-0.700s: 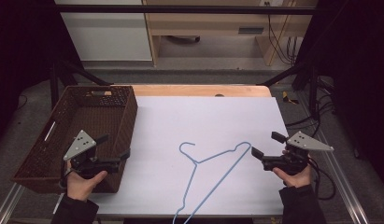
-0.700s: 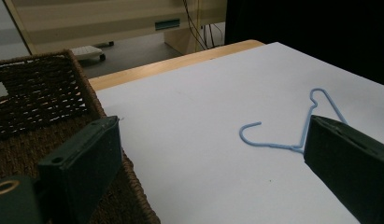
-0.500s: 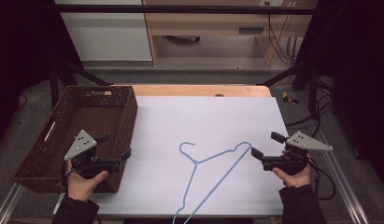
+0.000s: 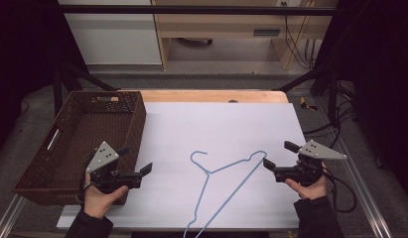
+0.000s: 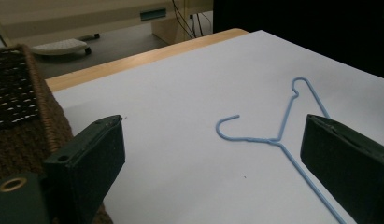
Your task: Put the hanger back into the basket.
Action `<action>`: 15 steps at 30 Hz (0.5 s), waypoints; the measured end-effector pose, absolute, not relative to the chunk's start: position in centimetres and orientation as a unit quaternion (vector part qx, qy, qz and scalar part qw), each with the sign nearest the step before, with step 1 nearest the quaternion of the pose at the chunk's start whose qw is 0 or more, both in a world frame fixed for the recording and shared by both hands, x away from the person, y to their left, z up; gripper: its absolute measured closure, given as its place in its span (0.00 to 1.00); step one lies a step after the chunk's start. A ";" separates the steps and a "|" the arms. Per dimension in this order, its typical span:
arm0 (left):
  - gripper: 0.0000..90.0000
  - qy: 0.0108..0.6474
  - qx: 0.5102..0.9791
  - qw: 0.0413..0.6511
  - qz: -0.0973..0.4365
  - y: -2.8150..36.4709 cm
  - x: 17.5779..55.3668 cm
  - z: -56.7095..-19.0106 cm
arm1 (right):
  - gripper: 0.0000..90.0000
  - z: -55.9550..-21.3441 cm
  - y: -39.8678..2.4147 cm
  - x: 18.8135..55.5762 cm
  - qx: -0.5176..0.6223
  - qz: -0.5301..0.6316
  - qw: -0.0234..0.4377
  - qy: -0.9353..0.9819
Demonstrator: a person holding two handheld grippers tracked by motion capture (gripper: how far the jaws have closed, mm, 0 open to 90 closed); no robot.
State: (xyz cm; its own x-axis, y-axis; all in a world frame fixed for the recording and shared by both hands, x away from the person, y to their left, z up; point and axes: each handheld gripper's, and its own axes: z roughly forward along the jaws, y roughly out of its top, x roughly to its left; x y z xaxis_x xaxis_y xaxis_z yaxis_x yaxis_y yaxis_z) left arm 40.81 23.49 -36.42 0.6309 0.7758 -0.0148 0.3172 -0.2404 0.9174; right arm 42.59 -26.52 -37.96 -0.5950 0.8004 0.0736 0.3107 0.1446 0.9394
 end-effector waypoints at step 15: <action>0.09 0.347 0.794 0.466 0.180 17.7 40.4 -38.8 | 0.04 -38.4 -25.4 42.8 0.374 0.517 0.220 0.737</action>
